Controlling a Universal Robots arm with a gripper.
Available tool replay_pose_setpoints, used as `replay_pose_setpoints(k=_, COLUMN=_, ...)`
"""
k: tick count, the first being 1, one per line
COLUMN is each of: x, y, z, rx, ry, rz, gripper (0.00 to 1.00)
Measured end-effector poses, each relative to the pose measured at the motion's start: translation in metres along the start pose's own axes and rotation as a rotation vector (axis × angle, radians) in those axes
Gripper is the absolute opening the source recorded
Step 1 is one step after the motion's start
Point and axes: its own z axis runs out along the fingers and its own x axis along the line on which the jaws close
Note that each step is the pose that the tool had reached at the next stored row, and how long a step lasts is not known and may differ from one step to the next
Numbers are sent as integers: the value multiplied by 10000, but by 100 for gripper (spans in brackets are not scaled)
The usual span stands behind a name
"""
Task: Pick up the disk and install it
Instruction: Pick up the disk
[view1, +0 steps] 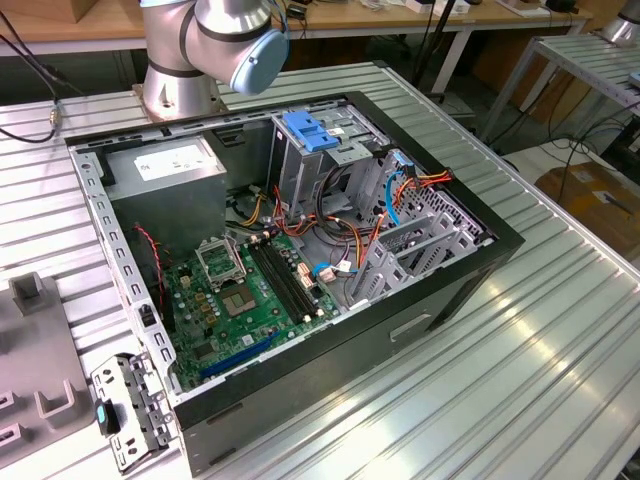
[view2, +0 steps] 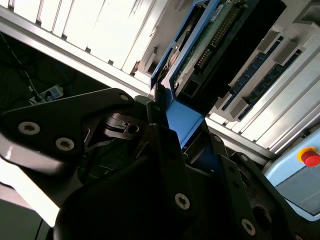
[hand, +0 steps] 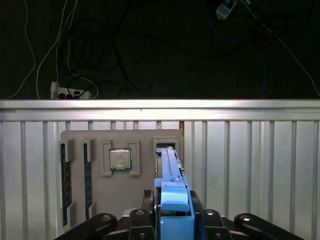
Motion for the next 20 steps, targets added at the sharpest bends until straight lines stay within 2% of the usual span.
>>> replay_pose_setpoints(k=6, x=1, y=-1, z=-58, rx=-1, ry=1, rz=0, gripper=37)
replay_pose_setpoints(k=14, x=3, y=-4, z=-174, rx=-2, ry=-1, rz=1, gripper=37)
replay_pose_setpoints(k=20, x=4, y=-6, z=-237, rx=-3, ry=0, rz=0, gripper=37)
